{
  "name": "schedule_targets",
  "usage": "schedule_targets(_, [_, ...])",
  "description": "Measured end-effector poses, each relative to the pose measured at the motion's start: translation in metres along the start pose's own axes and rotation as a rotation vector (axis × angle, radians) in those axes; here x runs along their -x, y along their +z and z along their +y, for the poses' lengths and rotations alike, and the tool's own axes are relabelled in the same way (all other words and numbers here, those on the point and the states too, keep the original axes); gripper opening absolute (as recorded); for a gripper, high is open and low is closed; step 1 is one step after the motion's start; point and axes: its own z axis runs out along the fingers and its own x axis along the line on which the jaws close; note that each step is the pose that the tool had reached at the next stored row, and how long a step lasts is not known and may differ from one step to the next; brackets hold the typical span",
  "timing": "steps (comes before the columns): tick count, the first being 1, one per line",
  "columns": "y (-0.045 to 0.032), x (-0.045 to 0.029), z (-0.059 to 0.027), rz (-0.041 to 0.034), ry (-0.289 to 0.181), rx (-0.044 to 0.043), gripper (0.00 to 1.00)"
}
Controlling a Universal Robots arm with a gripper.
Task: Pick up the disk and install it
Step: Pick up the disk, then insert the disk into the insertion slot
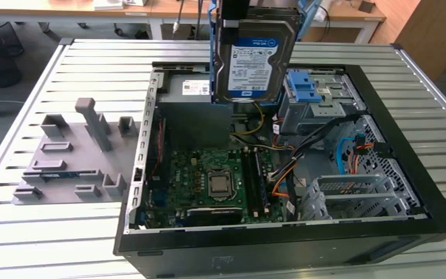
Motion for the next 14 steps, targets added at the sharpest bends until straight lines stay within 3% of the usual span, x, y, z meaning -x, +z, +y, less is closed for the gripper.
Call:
schedule_targets(6, [0.0000,0.0001,-0.0073,0.0000,0.000,0.0000,0.36])
schedule_targets(14, [0.0000,0.0002,-0.0090,0.0000,0.000,0.0000,0.36])
